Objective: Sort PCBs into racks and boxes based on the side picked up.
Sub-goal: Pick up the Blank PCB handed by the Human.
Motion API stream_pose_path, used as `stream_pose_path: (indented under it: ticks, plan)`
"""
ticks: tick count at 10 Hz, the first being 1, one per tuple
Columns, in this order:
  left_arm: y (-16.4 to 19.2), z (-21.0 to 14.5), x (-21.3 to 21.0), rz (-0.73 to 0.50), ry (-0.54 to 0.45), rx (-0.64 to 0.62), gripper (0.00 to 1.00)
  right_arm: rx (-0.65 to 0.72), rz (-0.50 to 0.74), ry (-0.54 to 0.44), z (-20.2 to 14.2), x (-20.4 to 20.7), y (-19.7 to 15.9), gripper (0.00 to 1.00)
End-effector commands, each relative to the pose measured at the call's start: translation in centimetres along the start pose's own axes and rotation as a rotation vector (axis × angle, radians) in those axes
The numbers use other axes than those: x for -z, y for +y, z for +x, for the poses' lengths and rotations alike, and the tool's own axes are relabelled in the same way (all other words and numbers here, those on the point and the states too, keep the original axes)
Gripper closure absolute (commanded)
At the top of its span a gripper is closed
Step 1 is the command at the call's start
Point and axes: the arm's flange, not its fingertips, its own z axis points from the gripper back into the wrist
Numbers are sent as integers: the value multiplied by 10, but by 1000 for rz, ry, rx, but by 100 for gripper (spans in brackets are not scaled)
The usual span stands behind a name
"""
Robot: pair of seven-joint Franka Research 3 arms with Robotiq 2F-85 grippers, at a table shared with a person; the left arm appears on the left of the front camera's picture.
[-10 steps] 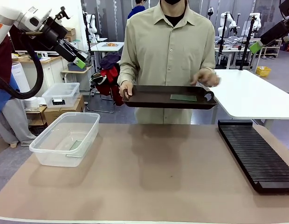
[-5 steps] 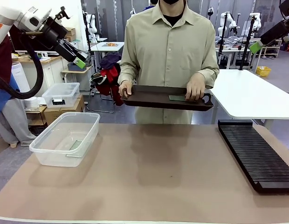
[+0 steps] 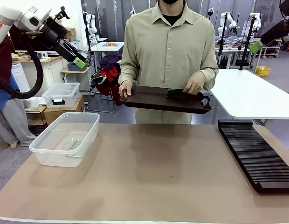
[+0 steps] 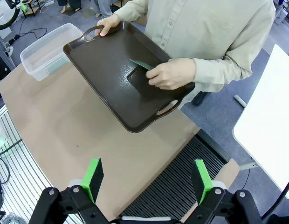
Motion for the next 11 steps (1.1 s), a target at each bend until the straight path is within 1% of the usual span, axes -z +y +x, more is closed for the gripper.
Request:
stream_pose_path:
  ticks: [1,11]
  plan:
    - [0,-1,1,2,2,-1,0,-8,7,0,-3,1,1,0]
    - [0,-1,1,2,2,-1,0,-8,7,0,-3,1,1,0]
